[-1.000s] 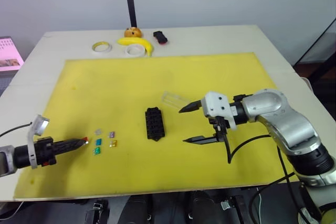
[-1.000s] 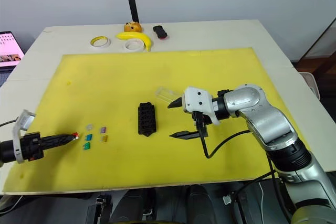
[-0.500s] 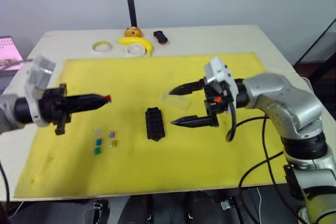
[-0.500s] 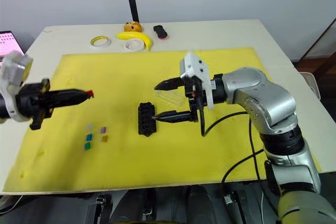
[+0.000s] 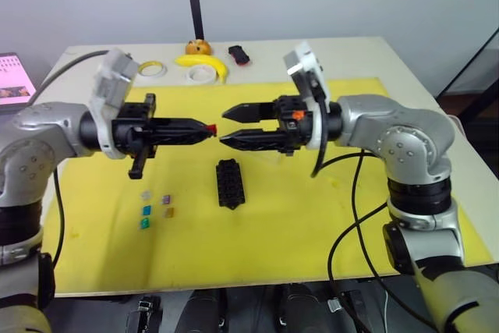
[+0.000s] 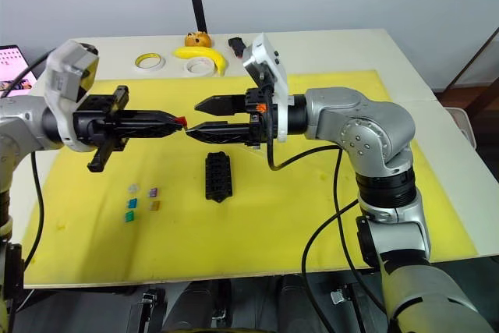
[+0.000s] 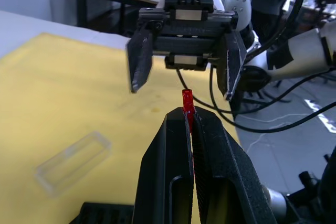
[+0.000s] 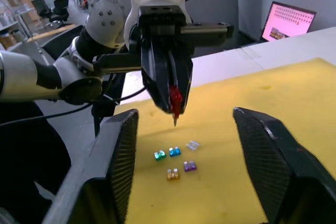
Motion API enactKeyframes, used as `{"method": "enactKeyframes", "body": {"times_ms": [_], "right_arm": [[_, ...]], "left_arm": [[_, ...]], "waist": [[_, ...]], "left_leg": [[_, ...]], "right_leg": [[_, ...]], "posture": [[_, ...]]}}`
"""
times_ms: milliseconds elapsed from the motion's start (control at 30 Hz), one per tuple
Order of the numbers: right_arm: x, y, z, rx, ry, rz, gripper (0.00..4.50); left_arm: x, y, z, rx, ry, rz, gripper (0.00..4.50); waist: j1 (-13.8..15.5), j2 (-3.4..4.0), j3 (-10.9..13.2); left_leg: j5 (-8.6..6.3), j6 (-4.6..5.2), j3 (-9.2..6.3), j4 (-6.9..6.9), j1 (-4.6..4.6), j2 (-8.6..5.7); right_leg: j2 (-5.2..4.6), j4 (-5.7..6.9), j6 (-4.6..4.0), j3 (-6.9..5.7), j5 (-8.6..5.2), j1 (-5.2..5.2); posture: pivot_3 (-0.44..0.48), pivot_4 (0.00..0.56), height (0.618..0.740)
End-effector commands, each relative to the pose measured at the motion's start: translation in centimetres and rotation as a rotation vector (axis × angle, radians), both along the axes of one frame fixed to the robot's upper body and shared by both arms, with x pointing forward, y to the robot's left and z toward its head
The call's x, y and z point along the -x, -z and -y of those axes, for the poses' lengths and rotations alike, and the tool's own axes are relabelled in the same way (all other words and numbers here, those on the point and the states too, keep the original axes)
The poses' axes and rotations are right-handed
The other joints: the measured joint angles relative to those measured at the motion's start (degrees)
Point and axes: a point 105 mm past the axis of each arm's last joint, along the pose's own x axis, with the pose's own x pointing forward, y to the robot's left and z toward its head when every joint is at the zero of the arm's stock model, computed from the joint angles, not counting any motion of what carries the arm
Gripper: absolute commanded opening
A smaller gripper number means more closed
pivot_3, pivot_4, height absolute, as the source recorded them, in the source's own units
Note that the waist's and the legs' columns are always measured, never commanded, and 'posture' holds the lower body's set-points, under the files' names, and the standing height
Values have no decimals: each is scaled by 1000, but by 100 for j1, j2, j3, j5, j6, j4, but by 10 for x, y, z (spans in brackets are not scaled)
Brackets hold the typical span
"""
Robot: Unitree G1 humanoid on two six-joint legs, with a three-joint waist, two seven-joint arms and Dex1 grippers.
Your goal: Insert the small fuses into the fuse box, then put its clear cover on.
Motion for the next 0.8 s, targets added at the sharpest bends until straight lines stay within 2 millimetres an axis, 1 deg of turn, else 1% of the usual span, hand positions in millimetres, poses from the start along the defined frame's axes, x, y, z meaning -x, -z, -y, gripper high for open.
{"method": "enactKeyframes", "body": {"times_ms": [33, 200, 300, 333, 800], "right_arm": [[9, -17, -3, -43, -36, 45, 3209], [12, -15, -3, -43, -46, 34, 3209], [12, -14, -4, -42, -46, 26, 2375], [11, -13, -4, -41, -41, 25, 1943], [13, -11, -5, -31, -55, 33, 1943]], "left_arm": [[0, -8, 1, -1, 9, 49, 0], [-1, -7, 2, 1, 9, 52, 0], [-1, -5, 1, -4, 4, 46, 0], [-1, -5, 2, -4, 4, 46, 0], [-1, -6, 5, -8, 1, 52, 0]], "waist": [[0, 0, 0], [4, 0, 0], [4, 0, 0], [3, 0, 0], [4, 0, 0]], "left_leg": [[0, 0, -1, 0, 0, 0], [0, 0, -2, 1, 0, 1], [0, 0, -2, 1, 0, 1], [0, 0, -2, 1, 0, 1], [0, 0, -3, 1, 0, 1]], "right_leg": [[2, 0, 0, 0, 0, 0], [3, 0, 1, 0, 0, 0], [3, 0, 1, 0, 0, 0], [3, 0, 1, 0, 0, 0], [4, 1, 1, 0, 0, 0]], "posture": [[0, 150, 740], [0, 150, 740], [0, 150, 740], [0, 150, 740], [0, 150, 740]]}}
